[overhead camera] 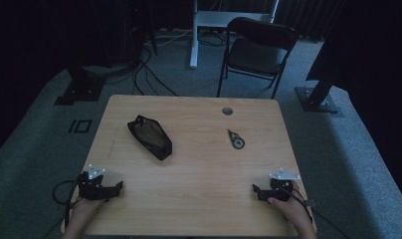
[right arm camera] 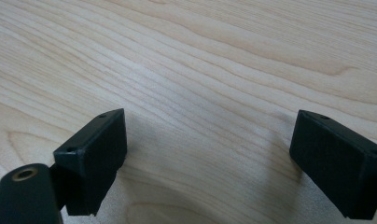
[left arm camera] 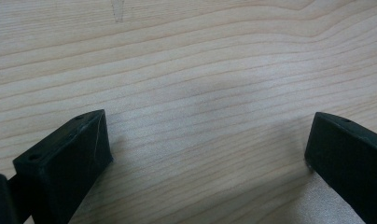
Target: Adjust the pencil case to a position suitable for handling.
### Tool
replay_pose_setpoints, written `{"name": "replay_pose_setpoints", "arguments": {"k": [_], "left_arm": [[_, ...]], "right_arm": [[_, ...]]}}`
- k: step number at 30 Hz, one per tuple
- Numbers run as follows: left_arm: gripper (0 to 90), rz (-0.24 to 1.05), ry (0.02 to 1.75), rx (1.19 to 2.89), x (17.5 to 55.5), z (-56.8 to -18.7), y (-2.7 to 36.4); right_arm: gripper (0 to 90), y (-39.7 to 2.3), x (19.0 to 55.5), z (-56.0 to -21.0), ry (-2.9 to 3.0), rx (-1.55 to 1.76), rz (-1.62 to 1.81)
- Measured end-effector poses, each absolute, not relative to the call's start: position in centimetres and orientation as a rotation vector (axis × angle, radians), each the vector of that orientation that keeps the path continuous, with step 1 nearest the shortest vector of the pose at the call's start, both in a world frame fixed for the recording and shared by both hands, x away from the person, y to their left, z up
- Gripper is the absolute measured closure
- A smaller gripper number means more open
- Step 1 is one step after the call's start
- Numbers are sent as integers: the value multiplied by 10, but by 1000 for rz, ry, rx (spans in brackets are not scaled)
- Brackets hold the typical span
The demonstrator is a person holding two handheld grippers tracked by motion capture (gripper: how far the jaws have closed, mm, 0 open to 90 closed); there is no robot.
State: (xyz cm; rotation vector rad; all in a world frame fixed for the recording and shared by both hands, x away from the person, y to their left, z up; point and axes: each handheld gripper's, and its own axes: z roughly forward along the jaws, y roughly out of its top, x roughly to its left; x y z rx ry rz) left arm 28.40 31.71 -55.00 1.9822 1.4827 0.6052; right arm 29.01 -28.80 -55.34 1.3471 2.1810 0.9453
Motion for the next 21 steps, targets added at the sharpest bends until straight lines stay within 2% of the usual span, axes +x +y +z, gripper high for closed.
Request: {"name": "replay_pose_setpoints", "arguments": {"k": [21], "left_arm": [[2,605,1483,1983,284,-550,317]], "right_arm": [[109,-287,290,-553,2172,1364,956]]}}
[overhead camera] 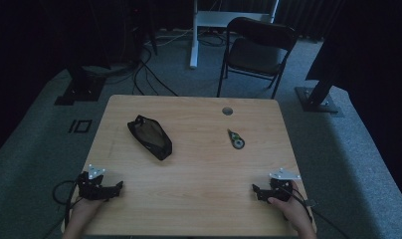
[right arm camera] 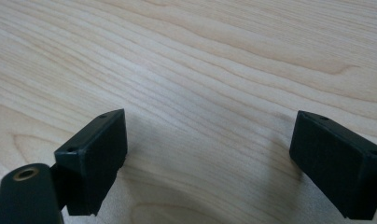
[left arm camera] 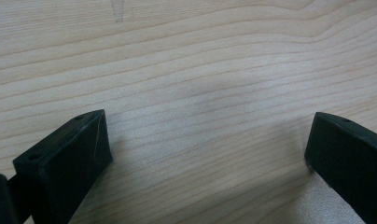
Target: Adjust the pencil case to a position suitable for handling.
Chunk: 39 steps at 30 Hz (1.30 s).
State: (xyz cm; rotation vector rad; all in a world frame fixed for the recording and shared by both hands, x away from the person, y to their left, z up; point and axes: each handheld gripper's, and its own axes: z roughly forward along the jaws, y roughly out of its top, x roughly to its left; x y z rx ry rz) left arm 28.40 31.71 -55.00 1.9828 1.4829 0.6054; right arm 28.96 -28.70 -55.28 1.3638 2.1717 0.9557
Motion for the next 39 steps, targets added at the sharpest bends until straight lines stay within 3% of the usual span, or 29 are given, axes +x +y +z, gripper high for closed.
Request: {"name": "replay_pose_setpoints", "arguments": {"k": [39], "left_arm": [[2,605,1483,1983,284,-550,317]], "right_arm": [[133,-232,308,-540,2250,1236,1010]]}}
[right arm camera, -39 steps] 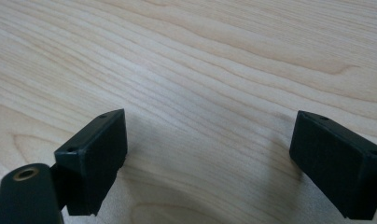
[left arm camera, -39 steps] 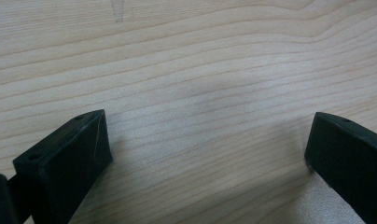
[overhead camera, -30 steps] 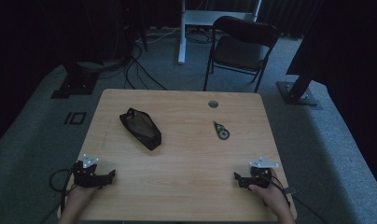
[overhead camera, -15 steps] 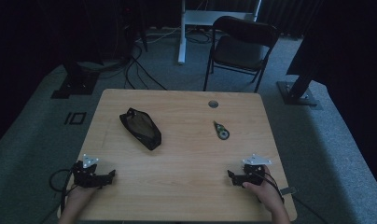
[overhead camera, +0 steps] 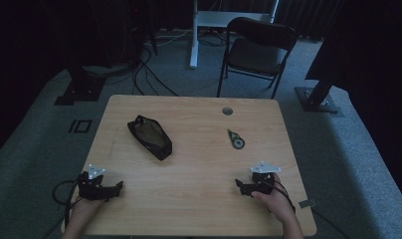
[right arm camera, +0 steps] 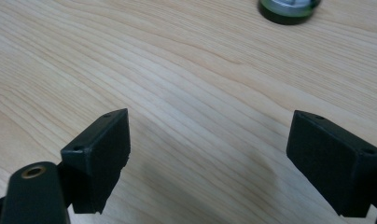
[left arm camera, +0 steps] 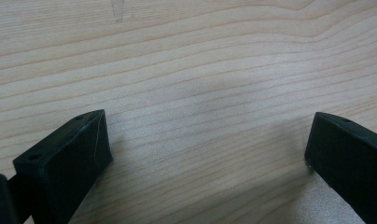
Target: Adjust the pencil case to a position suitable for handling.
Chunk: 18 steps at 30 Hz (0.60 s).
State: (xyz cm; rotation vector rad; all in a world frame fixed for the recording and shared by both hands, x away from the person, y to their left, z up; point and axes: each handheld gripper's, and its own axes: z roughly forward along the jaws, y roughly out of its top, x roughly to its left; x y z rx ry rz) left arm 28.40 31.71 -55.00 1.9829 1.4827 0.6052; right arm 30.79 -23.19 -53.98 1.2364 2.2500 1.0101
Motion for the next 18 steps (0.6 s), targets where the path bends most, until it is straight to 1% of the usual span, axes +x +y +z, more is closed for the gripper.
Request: {"name": "replay_pose_setpoints", "arguments": {"k": [18], "left_arm": [[2,605,1483,1983,284,-550,317]], "right_arm": [[139,-196,319,-537,2294,1162,1061]]}}
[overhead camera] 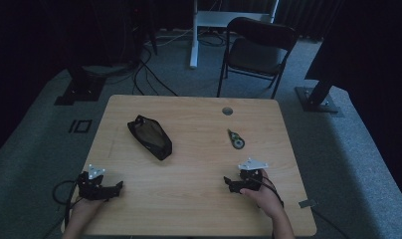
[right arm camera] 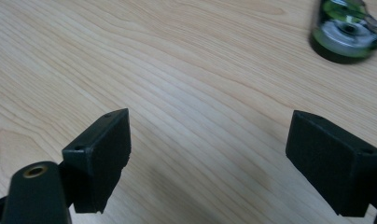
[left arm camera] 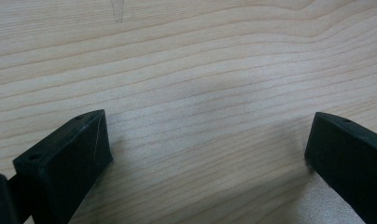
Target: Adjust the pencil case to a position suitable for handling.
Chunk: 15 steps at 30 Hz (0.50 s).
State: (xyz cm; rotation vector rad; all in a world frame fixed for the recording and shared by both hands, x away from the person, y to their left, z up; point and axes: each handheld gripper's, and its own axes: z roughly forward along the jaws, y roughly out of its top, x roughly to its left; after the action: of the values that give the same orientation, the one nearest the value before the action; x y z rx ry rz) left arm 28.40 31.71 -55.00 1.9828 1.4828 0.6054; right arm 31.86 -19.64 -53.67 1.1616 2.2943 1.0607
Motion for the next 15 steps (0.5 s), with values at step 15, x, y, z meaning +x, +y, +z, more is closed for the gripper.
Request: {"name": "replay_pose_setpoints", "arguments": {"k": [15], "left_arm": [[2,605,1482,1983,284,-550,317]], "right_arm": [[141,-162,327,-533,2326,1102,1114]]}}
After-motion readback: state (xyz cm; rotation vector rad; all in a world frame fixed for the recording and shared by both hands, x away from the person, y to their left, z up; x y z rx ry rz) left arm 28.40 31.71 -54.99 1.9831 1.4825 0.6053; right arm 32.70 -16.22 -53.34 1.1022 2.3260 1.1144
